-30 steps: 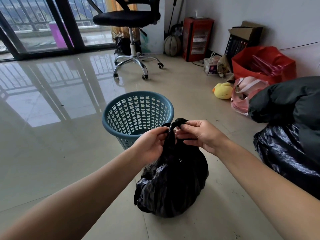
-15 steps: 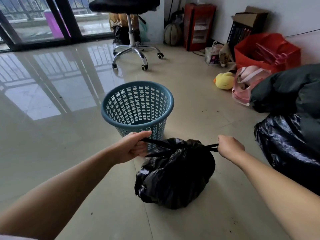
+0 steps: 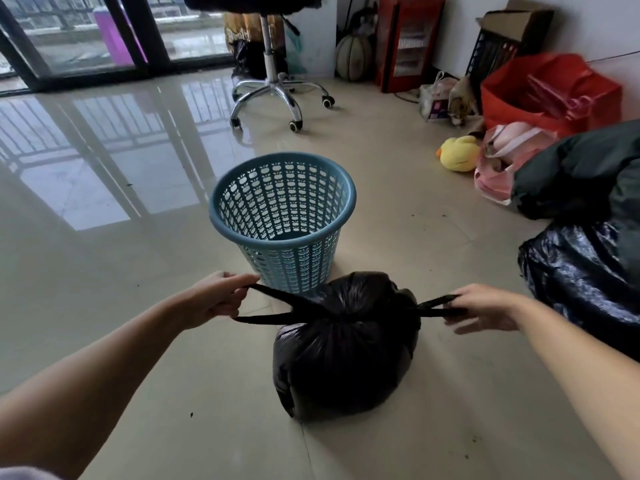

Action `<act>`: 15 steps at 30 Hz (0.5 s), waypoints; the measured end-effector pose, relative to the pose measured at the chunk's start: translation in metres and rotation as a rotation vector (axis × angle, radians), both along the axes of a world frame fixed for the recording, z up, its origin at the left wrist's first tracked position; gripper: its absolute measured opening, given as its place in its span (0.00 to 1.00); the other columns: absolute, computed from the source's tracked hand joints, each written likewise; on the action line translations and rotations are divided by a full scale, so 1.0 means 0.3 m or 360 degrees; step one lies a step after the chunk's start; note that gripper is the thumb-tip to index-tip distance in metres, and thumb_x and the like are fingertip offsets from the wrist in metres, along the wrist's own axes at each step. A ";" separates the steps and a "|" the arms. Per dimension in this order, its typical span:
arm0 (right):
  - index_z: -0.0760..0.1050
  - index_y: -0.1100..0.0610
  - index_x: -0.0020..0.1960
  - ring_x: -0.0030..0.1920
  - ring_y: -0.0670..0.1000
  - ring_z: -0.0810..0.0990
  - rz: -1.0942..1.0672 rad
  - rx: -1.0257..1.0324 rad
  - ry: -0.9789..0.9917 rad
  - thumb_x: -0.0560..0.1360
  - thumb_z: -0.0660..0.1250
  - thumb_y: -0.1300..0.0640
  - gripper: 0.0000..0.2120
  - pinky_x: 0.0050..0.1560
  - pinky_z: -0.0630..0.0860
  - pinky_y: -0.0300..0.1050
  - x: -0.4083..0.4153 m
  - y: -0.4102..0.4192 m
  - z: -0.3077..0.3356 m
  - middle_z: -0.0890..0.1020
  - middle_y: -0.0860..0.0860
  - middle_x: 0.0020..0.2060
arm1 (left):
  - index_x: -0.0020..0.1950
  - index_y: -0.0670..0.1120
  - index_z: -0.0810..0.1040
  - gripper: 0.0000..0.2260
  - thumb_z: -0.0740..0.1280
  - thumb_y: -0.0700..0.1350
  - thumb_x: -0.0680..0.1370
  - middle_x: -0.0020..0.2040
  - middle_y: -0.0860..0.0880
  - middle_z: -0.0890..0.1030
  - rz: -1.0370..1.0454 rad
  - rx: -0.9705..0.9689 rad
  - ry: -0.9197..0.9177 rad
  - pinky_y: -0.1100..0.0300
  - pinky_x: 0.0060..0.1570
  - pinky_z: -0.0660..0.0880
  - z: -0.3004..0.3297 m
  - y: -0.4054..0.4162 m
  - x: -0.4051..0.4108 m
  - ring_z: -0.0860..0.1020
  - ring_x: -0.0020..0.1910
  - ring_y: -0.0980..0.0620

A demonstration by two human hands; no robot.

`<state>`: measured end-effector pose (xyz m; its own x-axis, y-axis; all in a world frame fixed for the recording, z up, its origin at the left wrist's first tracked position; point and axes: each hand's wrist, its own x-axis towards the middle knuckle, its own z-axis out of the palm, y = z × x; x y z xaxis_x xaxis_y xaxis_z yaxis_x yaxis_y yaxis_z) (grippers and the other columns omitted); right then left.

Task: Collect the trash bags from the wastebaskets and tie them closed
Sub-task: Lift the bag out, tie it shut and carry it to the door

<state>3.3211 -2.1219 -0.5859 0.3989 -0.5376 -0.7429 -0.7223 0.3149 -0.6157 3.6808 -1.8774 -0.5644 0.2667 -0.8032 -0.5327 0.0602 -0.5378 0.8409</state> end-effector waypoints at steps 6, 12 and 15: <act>0.76 0.59 0.47 0.47 0.51 0.81 -0.0017 0.0234 -0.1053 0.76 0.58 0.63 0.08 0.57 0.75 0.50 0.199 0.055 0.207 0.81 0.54 0.43 | 0.48 0.44 0.79 0.06 0.63 0.43 0.77 0.39 0.51 0.76 -0.0950 -0.0194 -0.1224 0.65 0.35 0.69 0.206 -0.187 -0.232 0.72 0.35 0.55; 0.78 0.55 0.50 0.52 0.45 0.80 0.0870 0.0101 -0.0883 0.75 0.65 0.62 0.06 0.63 0.72 0.46 0.348 0.220 0.293 0.84 0.48 0.45 | 0.55 0.43 0.75 0.11 0.62 0.39 0.73 0.54 0.46 0.73 -0.0771 -0.0858 -0.1954 0.53 0.51 0.70 0.243 -0.263 -0.403 0.71 0.51 0.49; 0.77 0.56 0.39 0.36 0.45 0.79 0.0990 -0.0203 -0.0756 0.75 0.66 0.62 0.06 0.46 0.74 0.40 0.345 0.231 0.301 0.80 0.50 0.32 | 0.61 0.44 0.71 0.18 0.60 0.33 0.72 0.54 0.48 0.76 -0.0705 -0.0781 -0.1368 0.56 0.55 0.73 0.199 -0.264 -0.377 0.75 0.52 0.52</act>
